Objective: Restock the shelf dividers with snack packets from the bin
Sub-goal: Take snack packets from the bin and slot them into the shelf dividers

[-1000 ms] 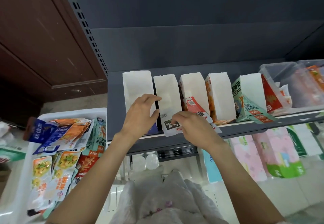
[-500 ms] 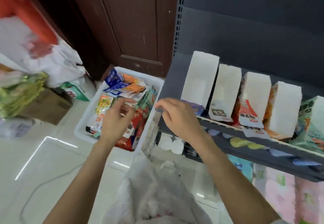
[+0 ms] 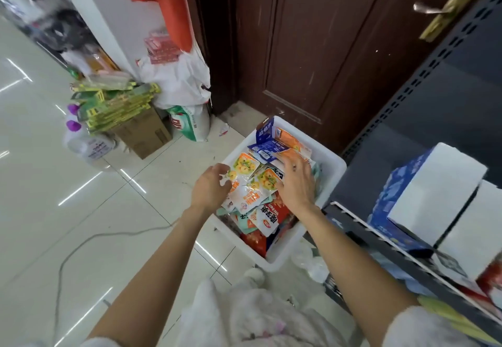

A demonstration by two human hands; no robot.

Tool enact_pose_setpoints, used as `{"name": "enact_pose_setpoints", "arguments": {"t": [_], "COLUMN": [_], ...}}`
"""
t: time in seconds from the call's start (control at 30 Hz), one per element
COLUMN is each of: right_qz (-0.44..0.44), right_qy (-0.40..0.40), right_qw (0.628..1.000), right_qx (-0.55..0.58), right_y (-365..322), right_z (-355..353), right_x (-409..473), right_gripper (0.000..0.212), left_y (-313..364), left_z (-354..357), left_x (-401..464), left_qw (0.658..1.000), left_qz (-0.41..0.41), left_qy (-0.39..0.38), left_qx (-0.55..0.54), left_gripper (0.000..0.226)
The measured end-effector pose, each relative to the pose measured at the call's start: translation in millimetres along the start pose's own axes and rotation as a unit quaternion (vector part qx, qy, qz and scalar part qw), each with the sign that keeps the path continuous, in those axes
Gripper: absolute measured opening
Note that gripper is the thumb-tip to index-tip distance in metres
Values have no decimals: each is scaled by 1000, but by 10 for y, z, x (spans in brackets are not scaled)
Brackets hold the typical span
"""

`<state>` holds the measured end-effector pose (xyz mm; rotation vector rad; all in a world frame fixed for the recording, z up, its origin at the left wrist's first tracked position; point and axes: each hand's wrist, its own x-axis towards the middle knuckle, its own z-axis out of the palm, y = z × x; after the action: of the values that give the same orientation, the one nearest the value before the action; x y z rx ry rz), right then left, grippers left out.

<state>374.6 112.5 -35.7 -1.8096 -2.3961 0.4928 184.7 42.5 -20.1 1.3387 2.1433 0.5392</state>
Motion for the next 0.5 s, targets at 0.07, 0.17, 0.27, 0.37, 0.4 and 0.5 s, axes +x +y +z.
{"name": "enact_pose_setpoints", "arguments": {"t": [0.07,0.17,0.27,0.37,0.4,0.5], "right_qz": [22,57,24,6,10,4], "right_qy": [-13,-46,-62,-68,-67,-72], "right_qw": [1000,997,997,997,998,997], "right_qx": [-3,30,33,24,15,1], "right_y": [55,107,164,191,192,175], "right_z": [50,77,97,103,101,55], "right_x": [155,333,415,438,441,404], "right_gripper": [68,68,52,35,34,33], "left_y": [-20,-22,-14,-13,-12,12], "left_z": [53,168,311,413,436,477], "left_x": [114,249,357,449,475,538], "left_qw": [1000,995,988,980,978,971], "left_qz": [17,56,85,104,108,118], "left_qy": [-21,-65,-112,-132,-134,-126], "left_qx": [16,45,71,105,118,162], "left_gripper": [38,41,47,52,54,58]}}
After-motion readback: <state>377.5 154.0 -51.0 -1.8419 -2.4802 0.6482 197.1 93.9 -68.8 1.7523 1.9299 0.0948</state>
